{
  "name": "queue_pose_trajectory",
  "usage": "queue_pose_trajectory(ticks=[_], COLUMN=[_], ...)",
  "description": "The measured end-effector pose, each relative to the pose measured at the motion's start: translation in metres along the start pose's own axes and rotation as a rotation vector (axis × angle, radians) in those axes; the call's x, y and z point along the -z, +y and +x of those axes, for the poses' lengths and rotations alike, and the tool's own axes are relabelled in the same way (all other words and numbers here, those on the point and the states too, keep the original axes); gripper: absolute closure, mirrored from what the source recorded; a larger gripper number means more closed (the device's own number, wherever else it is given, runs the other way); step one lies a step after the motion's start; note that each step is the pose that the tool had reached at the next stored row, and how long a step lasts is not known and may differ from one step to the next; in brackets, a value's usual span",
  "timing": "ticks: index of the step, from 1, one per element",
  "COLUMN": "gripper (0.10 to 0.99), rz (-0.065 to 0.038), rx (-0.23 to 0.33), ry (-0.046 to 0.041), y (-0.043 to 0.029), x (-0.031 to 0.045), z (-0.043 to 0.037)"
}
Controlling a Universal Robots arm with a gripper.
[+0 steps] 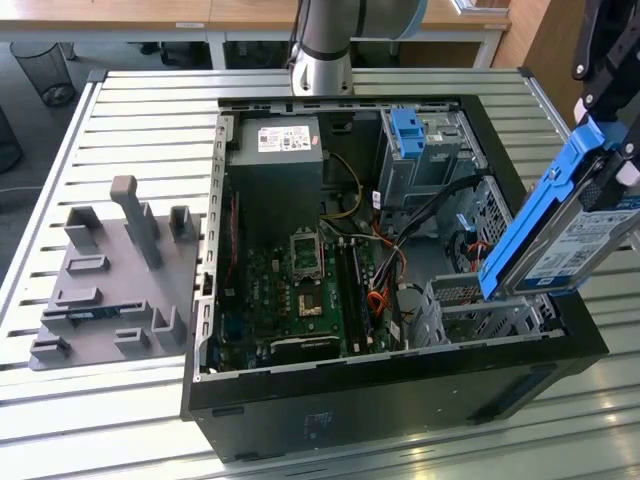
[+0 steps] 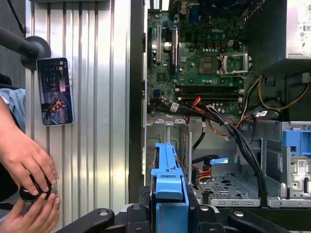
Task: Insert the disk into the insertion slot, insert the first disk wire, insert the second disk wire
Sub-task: 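Insert the disk into the insertion slot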
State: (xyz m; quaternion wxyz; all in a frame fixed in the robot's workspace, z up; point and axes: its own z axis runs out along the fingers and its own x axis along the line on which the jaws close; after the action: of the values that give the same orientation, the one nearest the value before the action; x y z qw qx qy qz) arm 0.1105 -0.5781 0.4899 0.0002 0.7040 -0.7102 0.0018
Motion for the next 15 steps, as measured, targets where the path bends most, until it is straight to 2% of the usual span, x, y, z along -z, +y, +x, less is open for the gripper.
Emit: queue_pose_trajectory(ticks=[9,15], gripper=[0.722,0.722], rz=[0.011,0.014], rx=[0.011,0.020], ry=[-0.0003,-0.0005], y=[0.0148,0.0187], x=[-0.0055,-0.0112], z=[-0.0001,-0.0074])
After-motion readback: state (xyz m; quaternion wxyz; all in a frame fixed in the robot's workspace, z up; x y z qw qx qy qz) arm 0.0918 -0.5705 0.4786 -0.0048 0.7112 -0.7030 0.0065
